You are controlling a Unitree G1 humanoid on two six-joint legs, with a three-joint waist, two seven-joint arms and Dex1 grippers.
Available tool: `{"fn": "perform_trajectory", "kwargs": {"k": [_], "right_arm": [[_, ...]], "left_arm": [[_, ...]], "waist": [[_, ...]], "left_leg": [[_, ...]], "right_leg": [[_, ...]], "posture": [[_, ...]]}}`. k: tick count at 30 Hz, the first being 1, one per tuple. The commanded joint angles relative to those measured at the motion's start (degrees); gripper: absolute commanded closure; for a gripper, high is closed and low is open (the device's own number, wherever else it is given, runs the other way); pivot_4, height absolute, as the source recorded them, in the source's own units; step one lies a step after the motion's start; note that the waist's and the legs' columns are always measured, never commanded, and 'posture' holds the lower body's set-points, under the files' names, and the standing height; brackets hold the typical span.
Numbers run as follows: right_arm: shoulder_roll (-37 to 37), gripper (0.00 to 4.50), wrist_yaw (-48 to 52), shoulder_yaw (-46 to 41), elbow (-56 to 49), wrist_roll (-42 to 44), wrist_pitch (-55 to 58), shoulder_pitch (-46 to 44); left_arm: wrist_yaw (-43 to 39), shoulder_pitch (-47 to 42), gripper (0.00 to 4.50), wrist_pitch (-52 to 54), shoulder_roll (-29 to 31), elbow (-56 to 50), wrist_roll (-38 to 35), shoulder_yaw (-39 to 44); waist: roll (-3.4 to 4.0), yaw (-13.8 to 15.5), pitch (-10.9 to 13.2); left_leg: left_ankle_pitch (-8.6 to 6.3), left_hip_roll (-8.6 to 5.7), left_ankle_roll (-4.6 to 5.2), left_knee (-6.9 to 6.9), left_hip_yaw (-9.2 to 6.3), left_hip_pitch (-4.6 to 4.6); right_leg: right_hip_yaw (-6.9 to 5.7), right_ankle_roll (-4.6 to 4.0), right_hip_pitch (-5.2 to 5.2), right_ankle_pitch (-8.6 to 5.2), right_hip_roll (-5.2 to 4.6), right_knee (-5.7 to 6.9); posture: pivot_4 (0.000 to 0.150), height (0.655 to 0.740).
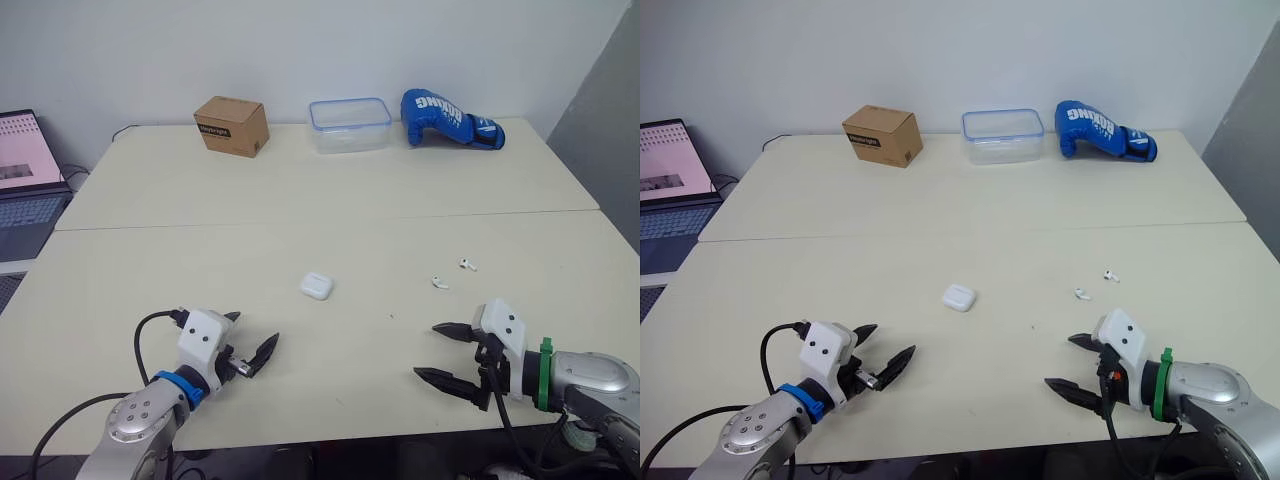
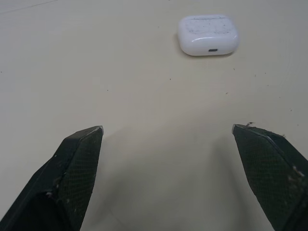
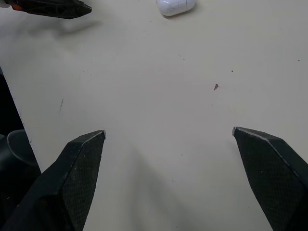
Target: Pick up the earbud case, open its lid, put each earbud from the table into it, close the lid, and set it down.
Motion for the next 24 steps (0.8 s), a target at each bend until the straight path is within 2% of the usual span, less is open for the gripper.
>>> {"fn": "perform_trajectory", "kwargs": {"k": [1,8,13,15,18,24], "right_arm": [[-0.2,0.07,0.7,-0.4,-0.5,-0.9,-2.0,1.1],[-0.6,0.07,2.7,-0.7,0.1,-2.6,-5.3,3.5],[-2.6,0.07,4.3,-1.8,-0.9,-0.9,-4.6,-0.5],[-3.5,0.07,4.8,-2.1,-1.2,-0.2,-4.0,-2.9],[-5.4,0.07,6.0,-2.9,-1.2,0.6,-3.5,-6.4],[-7.0,0.07,5.8,-3.2,-2.6,2.4,-2.0,-11.0]], "left_arm": [[-0.4,0.3,0.00,-0.2,0.3,-2.3,-0.3,0.5],[0.4,-2.9,0.00,6.5,0.8,-5.3,-3.5,1.3],[2.7,-13.4,0.00,16.0,2.3,-7.1,-6.1,0.7],[4.9,-17.8,0.00,19.0,1.2,-7.5,-6.9,0.1],[9.3,-22.8,0.00,23.0,-1.5,-7.1,-4.7,-5.2],[14.1,-25.1,0.00,26.4,-5.1,-5.5,-1.7,-11.0]], "waist": [[0.00,0.0,0.0],[0.00,0.0,0.0],[0.00,0.0,0.0],[0.00,-0.1,0.0],[-0.01,0.0,0.0],[-0.05,0.0,0.0]], "left_leg": [[0.00,0.00,0.00,0.00,0.00,0.00],[0.00,0.00,0.00,0.00,0.00,0.02],[0.00,0.00,0.00,0.02,-0.05,0.08],[0.00,0.00,0.00,0.02,-0.05,0.11],[0.02,-0.03,-0.04,0.03,-0.06,0.09],[0.11,-0.02,-0.21,0.02,-0.06,0.05]], "right_leg": [[0.00,0.00,0.00,0.00,0.00,0.00],[-0.01,0.00,0.02,0.00,0.00,0.02],[-0.07,0.01,0.11,0.00,0.01,0.02],[-0.07,0.00,0.12,0.00,0.01,0.02],[-0.06,0.01,0.13,0.00,0.00,-0.02],[-0.06,0.01,0.11,0.00,0.00,-0.06]], "posture": [[0.150,0.7307],[0.150,0.7307],[0.150,0.7307],[0.150,0.7307],[0.150,0.7307],[0.150,0.7307]]}}
